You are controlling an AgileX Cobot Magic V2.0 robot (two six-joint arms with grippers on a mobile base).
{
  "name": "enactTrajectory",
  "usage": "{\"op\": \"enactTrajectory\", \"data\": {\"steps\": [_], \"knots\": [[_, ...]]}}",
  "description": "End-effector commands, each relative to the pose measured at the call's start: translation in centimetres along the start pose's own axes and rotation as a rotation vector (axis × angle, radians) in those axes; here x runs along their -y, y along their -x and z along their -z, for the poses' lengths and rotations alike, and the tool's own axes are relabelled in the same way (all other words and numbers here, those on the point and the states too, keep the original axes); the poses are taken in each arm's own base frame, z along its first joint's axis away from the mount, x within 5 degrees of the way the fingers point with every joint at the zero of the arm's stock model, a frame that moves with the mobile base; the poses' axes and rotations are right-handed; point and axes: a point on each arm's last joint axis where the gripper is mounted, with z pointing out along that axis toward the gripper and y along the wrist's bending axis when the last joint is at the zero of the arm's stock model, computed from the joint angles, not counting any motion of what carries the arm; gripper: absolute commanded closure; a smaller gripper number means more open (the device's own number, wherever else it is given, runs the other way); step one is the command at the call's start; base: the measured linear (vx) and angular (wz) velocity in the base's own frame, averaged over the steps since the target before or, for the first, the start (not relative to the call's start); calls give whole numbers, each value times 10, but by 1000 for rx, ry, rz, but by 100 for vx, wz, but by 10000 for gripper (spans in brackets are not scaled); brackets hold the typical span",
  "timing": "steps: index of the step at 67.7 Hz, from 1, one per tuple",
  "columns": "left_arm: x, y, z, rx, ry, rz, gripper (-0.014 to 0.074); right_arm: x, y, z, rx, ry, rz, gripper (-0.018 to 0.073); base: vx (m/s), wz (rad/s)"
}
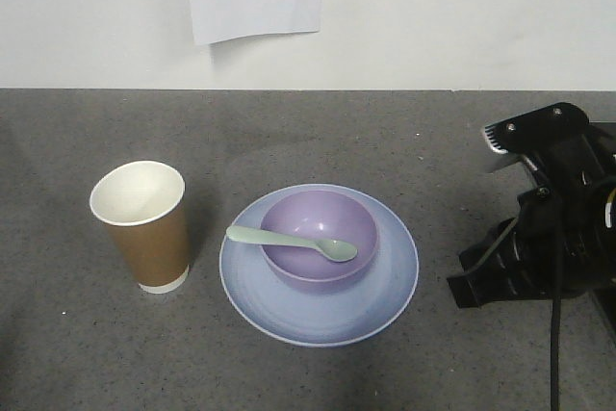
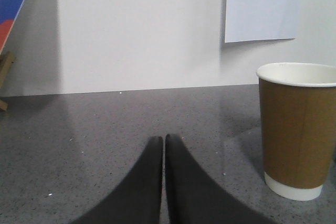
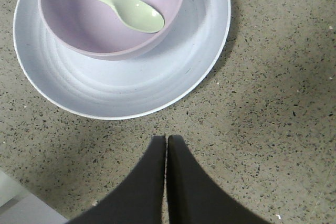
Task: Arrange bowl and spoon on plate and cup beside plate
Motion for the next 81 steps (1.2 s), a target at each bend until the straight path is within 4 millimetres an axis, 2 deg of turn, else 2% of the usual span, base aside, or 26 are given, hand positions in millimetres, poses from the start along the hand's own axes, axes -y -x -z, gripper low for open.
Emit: {"op": "enactTrajectory", "data": {"steps": [1, 20, 27, 36, 47, 58, 69, 81], "knots": [[0, 15, 2, 105, -3, 7, 603, 0, 9, 12, 95, -8, 6, 568, 0, 0], [0, 15, 2, 104, -3, 7, 603, 0, 9, 14, 102, -16, 23, 568, 0, 0], [0, 15, 2, 104, -3, 7, 603, 11, 9, 27, 222, -96, 43, 566, 0, 0], [0, 15, 2, 104, -3, 7, 603, 28, -4, 41, 429, -203, 14, 564, 0, 0], [0, 15, 2, 104, -3, 7, 603, 42, -48, 56, 645, -364, -35, 561, 0, 0], [0, 15, 2, 104, -3, 7, 603, 37, -100, 63, 854, -498, -46, 560, 0, 0], [0, 15, 2, 104, -3, 7, 603, 30, -148, 51, 979, -572, -54, 560, 0, 0], [0, 15, 2, 104, -3, 7, 603, 30, -179, 27, 997, -604, -68, 560, 0, 0]]}}
